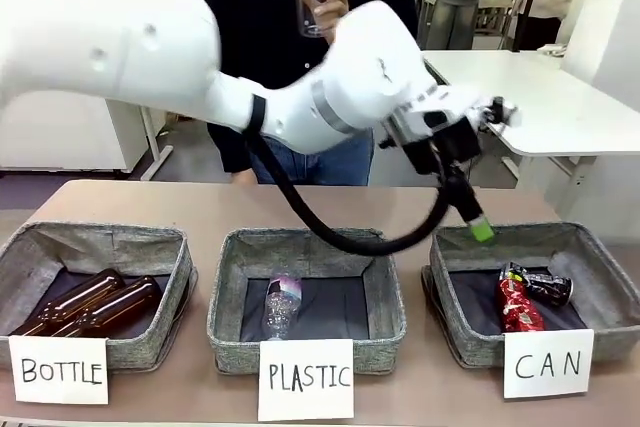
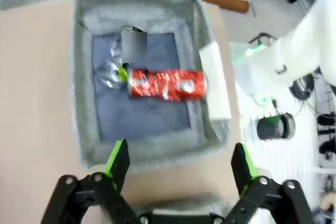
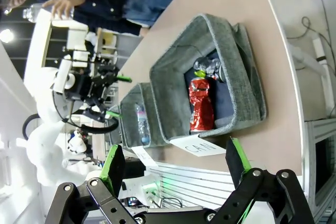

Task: Sort the can waste into the basket.
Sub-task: Pick up the can waste from the table and place it in the right Fabric basket.

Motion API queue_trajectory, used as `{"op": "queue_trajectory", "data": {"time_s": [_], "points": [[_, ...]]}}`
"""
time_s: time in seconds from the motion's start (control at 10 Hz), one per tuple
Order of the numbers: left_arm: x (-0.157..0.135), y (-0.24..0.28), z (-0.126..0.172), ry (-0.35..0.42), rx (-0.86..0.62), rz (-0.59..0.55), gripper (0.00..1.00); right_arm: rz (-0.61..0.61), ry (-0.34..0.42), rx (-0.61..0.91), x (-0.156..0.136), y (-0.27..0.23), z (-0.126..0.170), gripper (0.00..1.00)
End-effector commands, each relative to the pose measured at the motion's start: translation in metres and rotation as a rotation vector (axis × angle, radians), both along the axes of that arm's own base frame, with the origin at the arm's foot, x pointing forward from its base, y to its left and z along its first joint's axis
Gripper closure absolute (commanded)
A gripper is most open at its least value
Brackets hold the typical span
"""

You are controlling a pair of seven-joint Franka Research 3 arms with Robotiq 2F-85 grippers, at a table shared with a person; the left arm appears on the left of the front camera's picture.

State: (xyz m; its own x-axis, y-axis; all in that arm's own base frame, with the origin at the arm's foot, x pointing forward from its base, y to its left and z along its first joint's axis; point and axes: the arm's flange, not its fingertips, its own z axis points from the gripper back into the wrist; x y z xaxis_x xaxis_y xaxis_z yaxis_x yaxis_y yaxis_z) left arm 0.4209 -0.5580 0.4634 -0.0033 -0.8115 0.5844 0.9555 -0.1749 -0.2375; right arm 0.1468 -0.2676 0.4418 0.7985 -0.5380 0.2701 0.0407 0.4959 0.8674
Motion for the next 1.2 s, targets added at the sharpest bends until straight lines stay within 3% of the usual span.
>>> {"op": "queue_trajectory", "data": {"time_s": [0.0,0.1,0.2,0.4,0.6,0.8,0.9,1.0,1.1], "points": [[-0.036,0.103,0.051,0.1,0.04,0.109,0.0,0.078,-0.102,-0.01,0.029,0.042,0.024,0.0],[-0.053,0.154,0.066,0.072,0.043,0.264,0.0,0.144,-0.125,-0.036,0.057,0.078,0.035,0.0],[-0.069,0.205,0.078,0.06,-0.046,0.401,0.0,0.254,-0.141,-0.041,0.081,0.119,0.046,0.0],[-0.105,0.317,0.096,-0.002,-0.305,0.688,0.0,0.431,-0.086,-0.062,0.122,0.203,0.07,0.0],[-0.129,0.421,0.098,0.041,-0.458,0.926,0.0,0.56,0.001,0.005,0.147,0.28,0.074,0.0],[-0.128,0.514,0.083,0.217,-0.561,0.998,0.0,0.615,0.069,0.173,0.16,0.332,0.065,0.0],[-0.109,0.558,0.065,0.386,-0.583,1.007,0.0,0.615,0.076,0.302,0.165,0.341,0.06,0.0],[-0.088,0.581,0.045,0.536,-0.622,0.915,0.0,0.604,0.099,0.441,0.168,0.337,0.057,0.0],[-0.067,0.59,0.022,0.656,-0.608,0.831,0.0,0.486,0.092,0.48,0.173,0.325,0.054,0.0]]}}
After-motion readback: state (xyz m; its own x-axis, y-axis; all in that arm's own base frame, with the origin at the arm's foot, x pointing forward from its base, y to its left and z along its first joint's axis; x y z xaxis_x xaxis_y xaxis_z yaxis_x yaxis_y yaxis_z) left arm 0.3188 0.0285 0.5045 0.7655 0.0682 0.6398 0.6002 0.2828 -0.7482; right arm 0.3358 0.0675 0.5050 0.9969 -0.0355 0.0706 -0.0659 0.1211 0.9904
